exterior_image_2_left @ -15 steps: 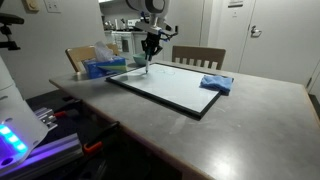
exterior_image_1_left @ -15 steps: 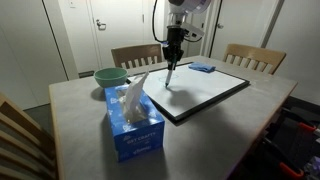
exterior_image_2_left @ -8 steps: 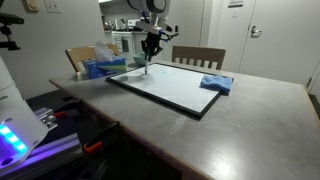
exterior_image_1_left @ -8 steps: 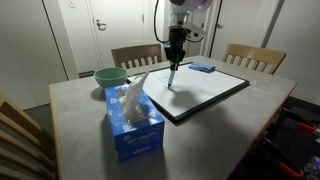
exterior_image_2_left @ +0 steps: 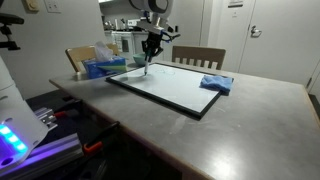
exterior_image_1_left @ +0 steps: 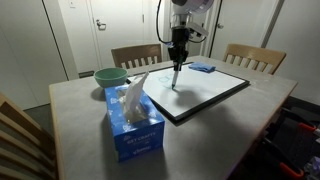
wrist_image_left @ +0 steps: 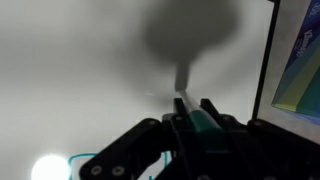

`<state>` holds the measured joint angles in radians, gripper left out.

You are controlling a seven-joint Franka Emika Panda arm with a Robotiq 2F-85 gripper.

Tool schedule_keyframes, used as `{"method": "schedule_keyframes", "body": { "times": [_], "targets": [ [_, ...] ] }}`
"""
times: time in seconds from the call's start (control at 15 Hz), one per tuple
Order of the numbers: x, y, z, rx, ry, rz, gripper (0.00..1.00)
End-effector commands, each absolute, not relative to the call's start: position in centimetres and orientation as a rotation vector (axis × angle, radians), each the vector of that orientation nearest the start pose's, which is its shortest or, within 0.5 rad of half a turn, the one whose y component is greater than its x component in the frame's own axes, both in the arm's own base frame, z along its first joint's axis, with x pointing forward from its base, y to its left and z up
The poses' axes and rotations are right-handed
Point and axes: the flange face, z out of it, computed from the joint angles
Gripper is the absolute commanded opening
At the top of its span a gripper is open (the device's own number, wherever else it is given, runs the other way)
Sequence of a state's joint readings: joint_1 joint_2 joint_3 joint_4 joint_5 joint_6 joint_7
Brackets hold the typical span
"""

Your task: Get the marker from the mint-green bowl and use it to draw on the whiteboard

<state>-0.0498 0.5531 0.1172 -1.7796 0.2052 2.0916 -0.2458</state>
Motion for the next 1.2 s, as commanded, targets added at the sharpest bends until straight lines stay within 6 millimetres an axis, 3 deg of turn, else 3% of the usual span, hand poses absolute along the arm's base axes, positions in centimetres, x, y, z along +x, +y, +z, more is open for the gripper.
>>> {"method": "schedule_keyframes", "body": {
  "times": [0.0, 1.13],
  "targets": [
    [62.2, 3.5, 22.6, -2.855, -0.283, 0.361, 0.05],
    [61.4, -0.1, 22.9, -2.850, -0.258, 0.387, 0.05]
  ]
}}
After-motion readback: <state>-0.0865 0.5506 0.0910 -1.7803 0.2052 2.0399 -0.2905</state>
